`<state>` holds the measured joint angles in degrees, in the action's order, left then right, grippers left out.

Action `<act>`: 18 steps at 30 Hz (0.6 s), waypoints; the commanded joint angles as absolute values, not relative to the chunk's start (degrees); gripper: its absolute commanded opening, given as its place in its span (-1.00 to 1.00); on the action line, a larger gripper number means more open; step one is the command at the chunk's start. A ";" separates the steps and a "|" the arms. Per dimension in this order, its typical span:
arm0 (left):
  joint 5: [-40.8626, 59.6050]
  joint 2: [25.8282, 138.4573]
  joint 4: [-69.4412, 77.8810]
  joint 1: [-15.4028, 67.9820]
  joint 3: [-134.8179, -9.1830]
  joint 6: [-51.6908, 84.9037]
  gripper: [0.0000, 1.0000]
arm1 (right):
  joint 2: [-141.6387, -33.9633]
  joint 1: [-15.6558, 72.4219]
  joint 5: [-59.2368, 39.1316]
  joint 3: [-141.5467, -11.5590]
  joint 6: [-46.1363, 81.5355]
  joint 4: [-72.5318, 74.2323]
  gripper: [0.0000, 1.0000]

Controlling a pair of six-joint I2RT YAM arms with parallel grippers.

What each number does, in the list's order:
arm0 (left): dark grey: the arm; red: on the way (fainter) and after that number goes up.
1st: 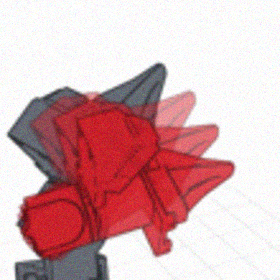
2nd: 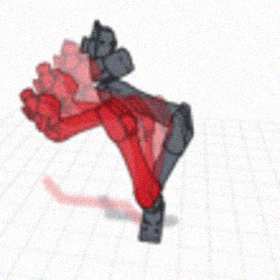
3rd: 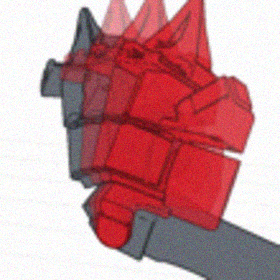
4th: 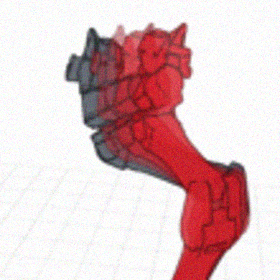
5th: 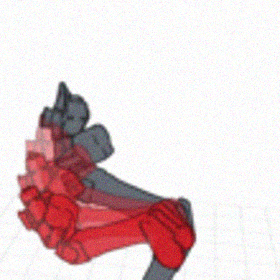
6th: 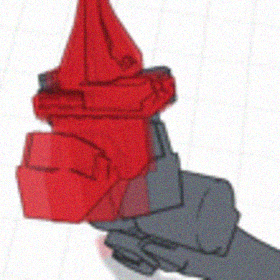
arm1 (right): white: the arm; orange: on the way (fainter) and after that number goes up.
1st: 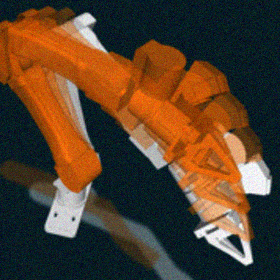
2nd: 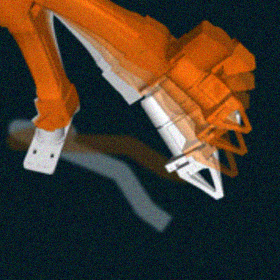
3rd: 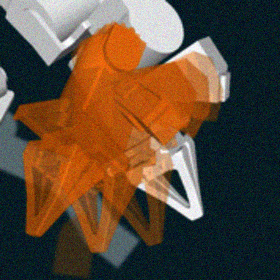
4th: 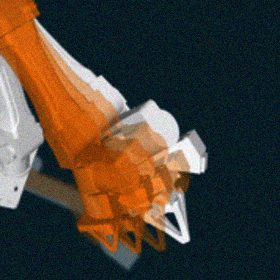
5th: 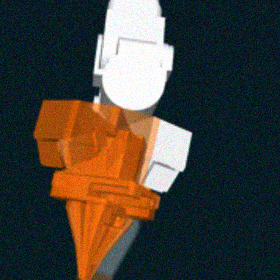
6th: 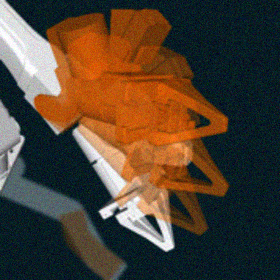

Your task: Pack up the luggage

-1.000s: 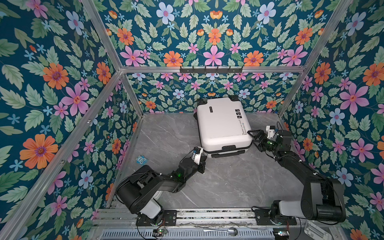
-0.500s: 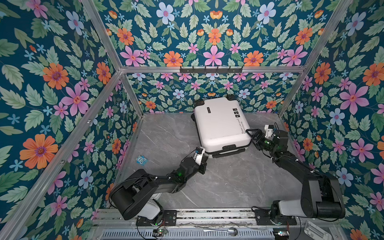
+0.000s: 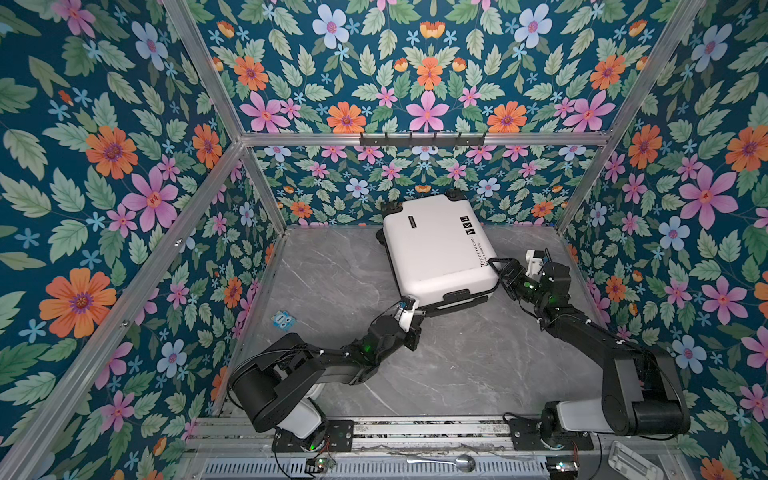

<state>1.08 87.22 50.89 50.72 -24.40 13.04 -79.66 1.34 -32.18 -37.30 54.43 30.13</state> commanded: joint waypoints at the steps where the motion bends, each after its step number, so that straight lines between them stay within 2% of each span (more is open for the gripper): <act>1: 6.48 87.42 56.17 51.75 -25.74 12.48 -1.00 | -80.24 2.46 -38.32 -36.36 55.75 25.84 0.99; 18: 3.22 93.60 58.01 57.83 -31.11 11.38 -1.00 | -79.81 5.66 -36.15 -32.31 58.77 30.48 0.99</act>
